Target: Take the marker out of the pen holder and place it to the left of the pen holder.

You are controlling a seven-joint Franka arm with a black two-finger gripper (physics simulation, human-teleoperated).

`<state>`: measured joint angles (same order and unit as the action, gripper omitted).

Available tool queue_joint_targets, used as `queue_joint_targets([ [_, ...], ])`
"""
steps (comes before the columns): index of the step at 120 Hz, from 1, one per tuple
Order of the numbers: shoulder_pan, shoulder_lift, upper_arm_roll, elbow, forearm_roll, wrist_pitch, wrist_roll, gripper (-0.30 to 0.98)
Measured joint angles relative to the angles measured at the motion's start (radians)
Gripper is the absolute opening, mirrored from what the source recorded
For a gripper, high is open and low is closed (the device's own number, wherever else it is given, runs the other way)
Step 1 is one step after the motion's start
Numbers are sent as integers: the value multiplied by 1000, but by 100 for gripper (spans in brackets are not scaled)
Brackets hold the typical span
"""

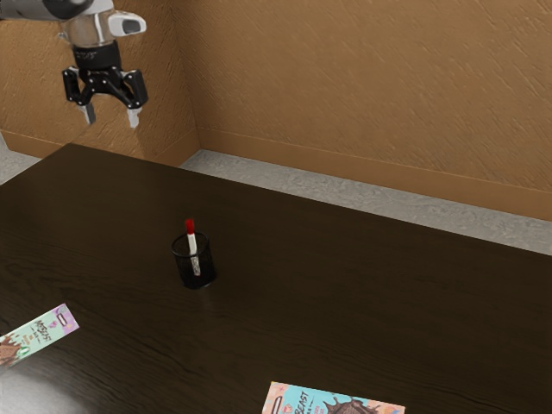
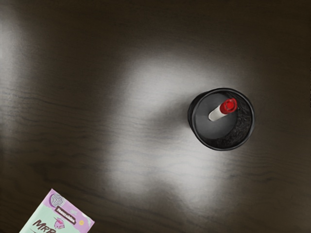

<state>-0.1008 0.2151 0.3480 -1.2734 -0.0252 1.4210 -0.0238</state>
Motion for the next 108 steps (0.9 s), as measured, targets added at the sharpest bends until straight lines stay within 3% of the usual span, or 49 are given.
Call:
queue_joint_targets([
  [20, -1, 4, -5, 9, -4, 54, 28, 67],
  [32, 2, 26, -4, 9, -81, 80, 41, 67],
  [47, 8, 164, -5, 7, -182, 128, 53, 67],
  [63, 14, 241, -7, -11, -238, 158, 51, 67],
  [90, -2, 226, 4, -175, -240, 273, 37, 67],
  [108, -146, 142, 101, -335, -209, 387, 8, 66],
])
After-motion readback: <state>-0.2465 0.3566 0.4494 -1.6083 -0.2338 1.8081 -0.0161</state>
